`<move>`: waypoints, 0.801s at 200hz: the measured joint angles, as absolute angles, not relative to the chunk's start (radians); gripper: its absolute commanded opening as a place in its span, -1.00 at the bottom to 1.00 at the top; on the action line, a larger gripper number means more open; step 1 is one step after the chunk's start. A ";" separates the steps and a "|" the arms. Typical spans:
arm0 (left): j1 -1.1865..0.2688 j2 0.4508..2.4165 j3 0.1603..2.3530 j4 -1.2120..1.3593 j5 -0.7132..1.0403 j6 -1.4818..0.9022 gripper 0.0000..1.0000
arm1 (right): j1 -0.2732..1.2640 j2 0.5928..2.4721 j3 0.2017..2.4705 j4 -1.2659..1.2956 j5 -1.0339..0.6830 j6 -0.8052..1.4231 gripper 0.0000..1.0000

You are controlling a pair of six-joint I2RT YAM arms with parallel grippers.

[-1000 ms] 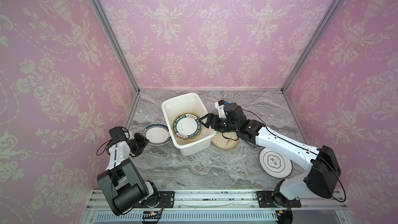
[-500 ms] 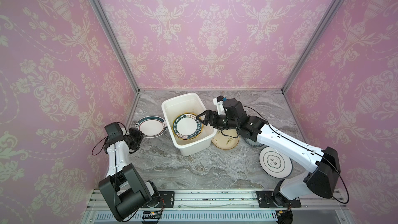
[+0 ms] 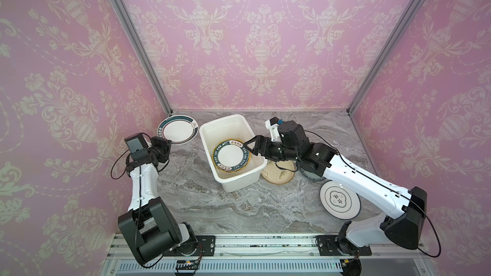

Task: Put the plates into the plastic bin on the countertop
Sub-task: 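Lift the red-striped plate upright with the left gripper toward the bin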

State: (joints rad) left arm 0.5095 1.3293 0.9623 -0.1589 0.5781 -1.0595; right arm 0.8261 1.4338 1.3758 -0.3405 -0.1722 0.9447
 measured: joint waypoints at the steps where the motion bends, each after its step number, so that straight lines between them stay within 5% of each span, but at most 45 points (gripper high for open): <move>1: 0.503 1.332 0.967 -0.155 0.579 -1.063 -1.00 | 0.827 1.434 1.376 -0.341 -0.171 0.945 0.78; 83: 0.206 1.314 1.117 -0.093 0.710 -1.109 -1.00 | 0.824 1.413 1.484 -0.405 -0.088 0.897 0.76; 160: 0.023 1.155 1.045 -0.217 0.780 -1.063 -1.00 | 0.654 1.359 1.585 -0.539 -0.159 0.753 0.71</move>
